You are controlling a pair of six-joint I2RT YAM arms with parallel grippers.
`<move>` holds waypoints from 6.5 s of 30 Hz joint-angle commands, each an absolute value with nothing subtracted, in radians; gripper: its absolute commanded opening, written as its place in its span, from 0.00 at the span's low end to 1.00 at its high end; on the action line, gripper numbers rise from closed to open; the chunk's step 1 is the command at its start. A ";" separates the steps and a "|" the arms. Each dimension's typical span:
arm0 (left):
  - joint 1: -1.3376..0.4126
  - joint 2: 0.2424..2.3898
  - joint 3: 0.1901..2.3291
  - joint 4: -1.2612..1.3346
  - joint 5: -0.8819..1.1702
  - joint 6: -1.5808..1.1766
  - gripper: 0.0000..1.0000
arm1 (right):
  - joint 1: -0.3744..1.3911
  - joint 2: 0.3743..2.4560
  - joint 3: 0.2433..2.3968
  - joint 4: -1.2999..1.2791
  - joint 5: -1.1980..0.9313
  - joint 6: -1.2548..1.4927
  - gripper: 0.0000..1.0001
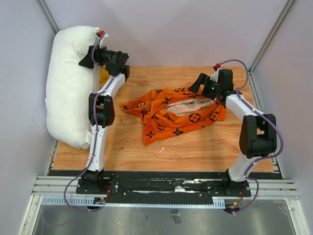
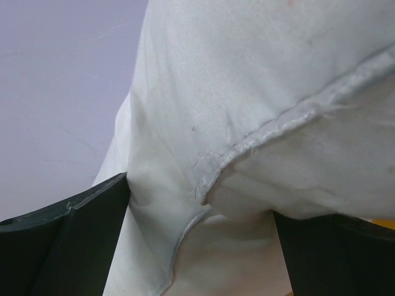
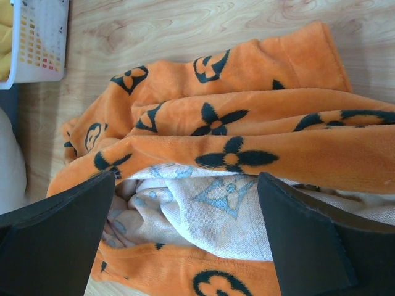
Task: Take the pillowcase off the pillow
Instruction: Place the pillow at the center of the board, then adjust the pillowcase at the center of the board.
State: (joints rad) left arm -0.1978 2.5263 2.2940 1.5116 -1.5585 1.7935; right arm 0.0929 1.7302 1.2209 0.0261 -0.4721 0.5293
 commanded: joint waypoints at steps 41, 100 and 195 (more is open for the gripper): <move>-0.201 1.809 1.656 -0.104 0.206 -0.267 0.99 | 0.130 1.692 1.233 0.045 -0.501 0.504 0.99; -0.381 1.646 1.082 0.136 -0.098 -0.223 0.88 | -0.096 1.426 0.892 -0.070 -0.118 0.540 0.96; -0.765 2.728 2.457 0.039 -0.138 -0.121 0.99 | 0.578 1.066 0.487 -0.222 0.150 0.703 0.74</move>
State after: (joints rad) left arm -0.7902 2.7354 2.3867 0.0269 -0.0551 -0.0910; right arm 0.5629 1.1172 0.5205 -0.2169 0.1593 0.6930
